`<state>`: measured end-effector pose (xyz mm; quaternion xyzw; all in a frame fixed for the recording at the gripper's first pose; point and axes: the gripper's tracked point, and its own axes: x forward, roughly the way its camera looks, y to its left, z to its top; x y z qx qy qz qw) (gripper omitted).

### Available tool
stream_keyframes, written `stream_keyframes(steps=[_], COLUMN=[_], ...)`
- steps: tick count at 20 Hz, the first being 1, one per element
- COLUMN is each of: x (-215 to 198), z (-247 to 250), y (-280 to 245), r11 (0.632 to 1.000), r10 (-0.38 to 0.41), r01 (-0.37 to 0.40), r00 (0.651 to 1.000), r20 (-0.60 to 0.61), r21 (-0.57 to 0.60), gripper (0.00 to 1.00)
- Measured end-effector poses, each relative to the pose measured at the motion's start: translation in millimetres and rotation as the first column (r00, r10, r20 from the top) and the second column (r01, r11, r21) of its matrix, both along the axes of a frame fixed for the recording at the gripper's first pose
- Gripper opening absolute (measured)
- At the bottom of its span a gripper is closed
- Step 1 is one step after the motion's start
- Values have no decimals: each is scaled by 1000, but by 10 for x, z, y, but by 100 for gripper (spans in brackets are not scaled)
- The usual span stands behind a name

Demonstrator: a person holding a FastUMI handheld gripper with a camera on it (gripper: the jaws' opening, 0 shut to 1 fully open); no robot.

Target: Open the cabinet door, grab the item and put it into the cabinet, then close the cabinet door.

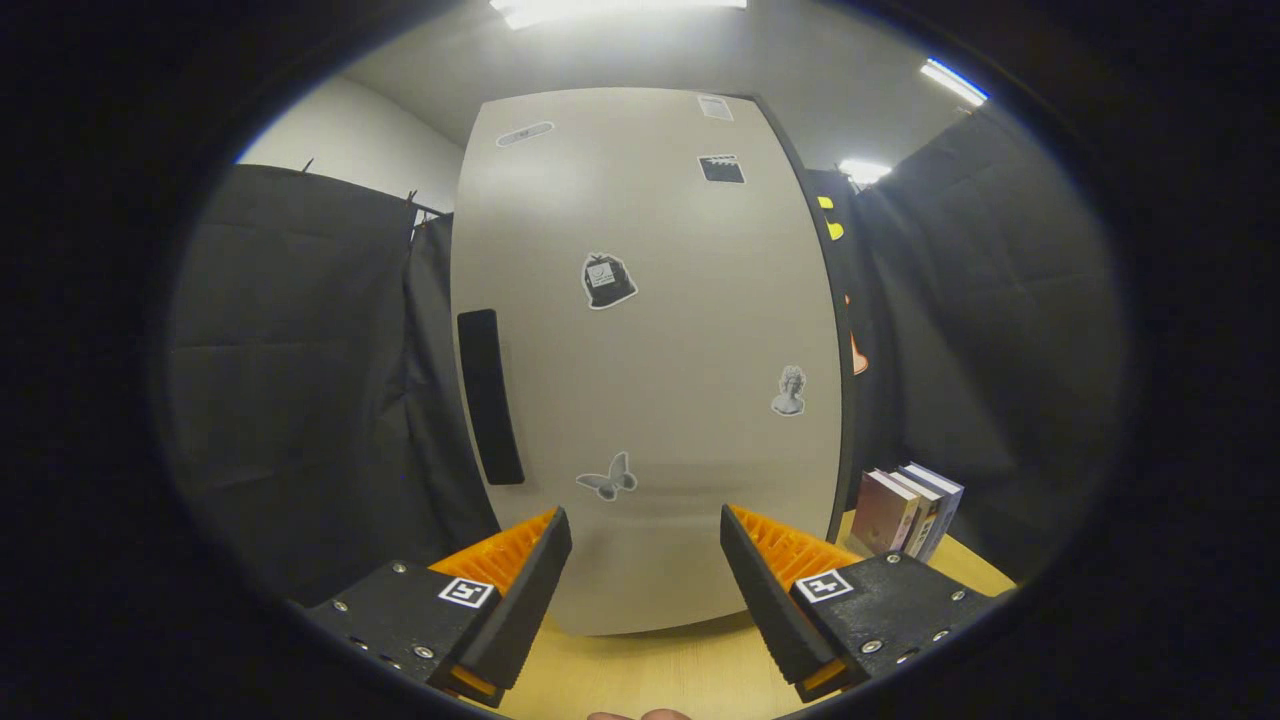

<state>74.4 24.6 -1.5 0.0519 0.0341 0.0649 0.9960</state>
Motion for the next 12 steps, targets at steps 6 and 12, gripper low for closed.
stream_keyframes(steps=[6, 12], x=[43, 72], z=[37, 6], y=[-24, -109], r11=[1000, 1000], r10=[3, -26], r01=[-3, 26], r00=[1000, 1000], r20=[12, -5], r21=[-13, 0], gripper=[93, 93])
